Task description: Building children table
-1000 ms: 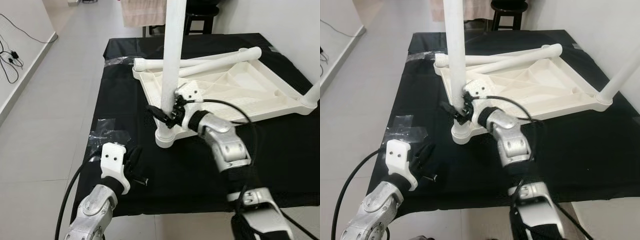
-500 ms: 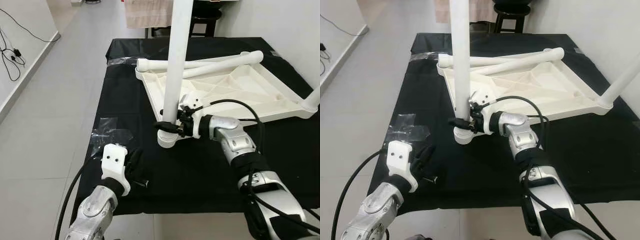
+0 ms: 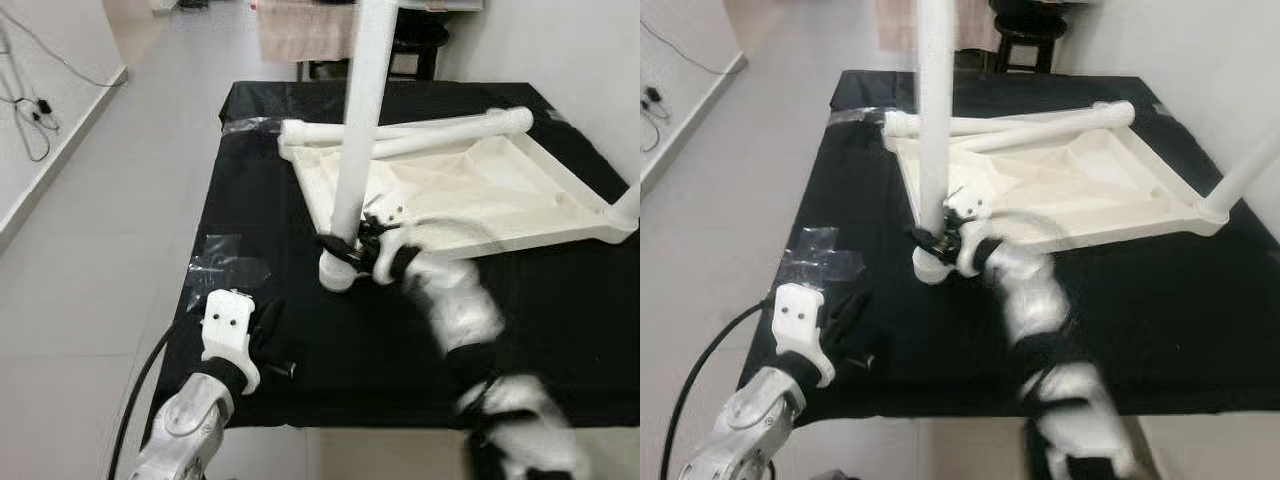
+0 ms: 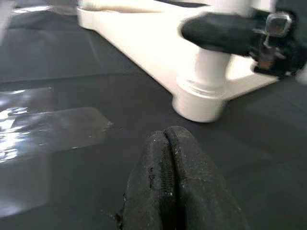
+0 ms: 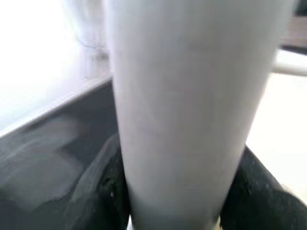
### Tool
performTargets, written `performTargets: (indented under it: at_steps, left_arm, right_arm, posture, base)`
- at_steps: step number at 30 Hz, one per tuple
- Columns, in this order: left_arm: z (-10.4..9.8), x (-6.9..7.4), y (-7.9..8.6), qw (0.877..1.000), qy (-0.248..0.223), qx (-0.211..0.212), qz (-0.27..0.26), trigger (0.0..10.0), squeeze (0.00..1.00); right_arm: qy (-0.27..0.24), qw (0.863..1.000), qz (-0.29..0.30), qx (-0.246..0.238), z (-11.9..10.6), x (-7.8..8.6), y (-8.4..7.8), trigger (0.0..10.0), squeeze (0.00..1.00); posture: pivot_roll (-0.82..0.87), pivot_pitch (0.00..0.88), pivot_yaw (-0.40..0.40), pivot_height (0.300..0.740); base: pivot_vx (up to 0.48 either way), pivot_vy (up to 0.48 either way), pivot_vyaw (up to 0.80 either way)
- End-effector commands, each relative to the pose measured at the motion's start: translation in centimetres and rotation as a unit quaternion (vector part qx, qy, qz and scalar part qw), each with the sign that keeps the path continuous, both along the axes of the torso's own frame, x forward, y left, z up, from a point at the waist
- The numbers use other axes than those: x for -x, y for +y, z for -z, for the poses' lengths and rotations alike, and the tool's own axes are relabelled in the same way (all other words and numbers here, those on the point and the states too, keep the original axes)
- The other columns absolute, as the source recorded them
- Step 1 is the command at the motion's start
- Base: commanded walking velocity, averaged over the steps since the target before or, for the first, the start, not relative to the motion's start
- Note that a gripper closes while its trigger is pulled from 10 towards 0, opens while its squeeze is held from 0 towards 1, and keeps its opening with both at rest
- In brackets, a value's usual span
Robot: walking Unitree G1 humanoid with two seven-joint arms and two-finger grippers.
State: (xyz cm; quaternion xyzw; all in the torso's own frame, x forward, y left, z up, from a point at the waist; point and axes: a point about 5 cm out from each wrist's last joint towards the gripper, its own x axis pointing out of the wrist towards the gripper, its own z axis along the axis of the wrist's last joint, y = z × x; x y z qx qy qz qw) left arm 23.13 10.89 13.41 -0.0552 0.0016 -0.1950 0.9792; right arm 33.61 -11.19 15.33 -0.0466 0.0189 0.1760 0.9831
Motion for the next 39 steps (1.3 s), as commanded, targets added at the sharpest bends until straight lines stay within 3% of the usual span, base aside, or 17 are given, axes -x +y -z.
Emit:
performTargets:
  at_steps: [1,6,7,11,12,13,14,16,17,18,21,26,31,32,33,34,39]
  left_arm:
    - [0.3,0.0,0.3,1.000,0.007,0.000,0.000,10.0,0.00]
    - [0.4,-0.1,0.1,1.000,0.008,0.000,0.007,10.0,0.00]
    - [0.3,-0.1,0.1,1.000,0.008,0.000,0.007,10.0,0.00]
    - [0.3,-0.2,0.1,1.000,0.005,0.001,-0.001,10.0,0.00]
    - [0.3,-0.2,0.1,1.000,0.005,0.001,-0.002,10.0,0.00]
    - [0.3,-0.2,0.1,1.000,0.005,0.001,-0.002,10.0,0.00]
    - [0.2,-0.2,0.1,1.000,0.004,0.001,-0.002,10.0,0.00]
    - [0.2,-0.2,0.1,1.000,0.005,0.001,0.000,10.0,0.00]
    - [0.2,-0.2,0.1,1.000,0.005,0.001,0.001,10.0,0.00]
    - [0.2,-0.2,0.0,1.000,0.006,0.001,0.002,10.0,0.00]
    - [0.2,-0.2,0.0,1.000,0.006,0.002,0.003,10.0,0.00]
    - [0.2,-0.3,0.0,1.000,0.005,0.002,0.004,10.0,0.00]
    - [0.2,-0.3,0.1,1.000,0.005,0.001,0.002,10.0,0.00]
    - [0.2,-0.3,0.1,1.000,0.005,0.001,0.002,10.0,0.00]
    - [0.2,-0.3,0.1,1.000,0.005,0.001,0.002,10.0,0.00]
    - [0.2,-0.3,0.1,1.000,0.005,0.001,0.002,10.0,0.00]
    - [0.2,-0.3,0.0,1.000,0.006,0.002,0.003,10.0,0.00]
  right_arm:
    - [0.049,0.996,0.047,0.065,2.4,1.4,-1.3,0.0,0.00]
    - [0.029,0.997,0.036,0.065,1.4,-0.5,-1.0,0.0,0.00]
    - [0.025,0.997,0.036,0.066,1.0,-1.0,-0.8,10.0,0.00]
    - [0.015,0.998,0.002,0.053,0.2,-1.5,0.0,10.0,0.00]
    - [0.008,0.999,-0.012,0.048,-0.2,-1.5,0.3,10.0,0.70]
    - [0.008,0.999,-0.012,0.048,-0.2,-1.5,0.3,10.0,0.70]
    - [0.007,0.997,-0.047,0.060,-0.4,-1.5,0.7,10.0,1.00]
    - [-0.002,0.996,-0.076,0.052,-1.2,-1.7,0.7,10.0,1.00]
    - [-0.011,0.993,-0.103,0.048,-2.0,-2.0,0.3,10.0,0.91]
    - [-0.024,0.991,-0.126,0.044,-2.8,-2.3,-0.1,10.0,0.00]
    - [-0.029,0.985,-0.167,0.039,-3.6,-2.6,-0.6,10.0,0.00]
    - [-0.024,0.960,-0.275,0.039,-4.5,-3.4,-1.9,10.0,0.00]
    - [0.005,0.937,-0.350,0.013,-3.6,-3.1,-0.7,10.0,0.00]
    - [0.004,0.934,-0.358,-0.001,-3.7,-3.1,-0.6,3.1,0.00]
    - [0.004,0.934,-0.358,-0.001,-3.7,-3.1,-0.6,3.1,0.00]
    - [0.005,0.930,-0.366,-0.020,-3.8,-3.1,-0.4,0.0,0.00]
    - [0.005,0.927,-0.373,-0.034,-3.6,-3.1,-0.3,0.0,0.00]
  posture:
    - [0.11,0.108,-0.018,0.740]
    - [0.13,0.102,-0.032,0.740]
    - [0.13,0.104,-0.034,0.740]
    - [0.13,0.103,-0.035,0.740]
    - [0.13,0.103,-0.036,0.740]
    - [0.13,0.103,-0.036,0.740]
    - [0.14,0.104,-0.035,0.740]
    - [0.13,0.105,-0.029,0.740]
    - [0.13,0.104,-0.025,0.740]
    - [0.13,0.104,-0.025,0.740]
    - [0.13,0.106,-0.026,0.740]
    - [0.14,0.106,-0.027,0.740]
    - [0.14,0.107,-0.031,0.740]
    - [0.14,0.107,-0.029,0.740]
    - [0.14,0.107,-0.029,0.740]
    - [0.13,0.108,-0.029,0.740]
    - [0.13,0.111,-0.026,0.740]
  base:
    - [0.000,0.000,0.00]
    - [0.000,0.000,0.00]
    - [0.000,0.000,0.00]
    - [0.000,0.000,0.00]
    - [0.000,0.000,0.00]
    - [0.000,0.000,0.00]
    - [0.000,0.000,0.00]
    - [0.000,0.000,0.00]
    - [0.000,0.000,0.00]
    - [0.000,0.000,0.00]
    - [0.000,0.000,0.00]
    - [0.000,0.000,0.00]
    - [0.000,0.000,0.00]
    - [0.000,0.000,0.00]
    - [0.000,0.000,0.00]
    - [0.000,0.000,0.00]
    - [0.000,0.000,0.00]
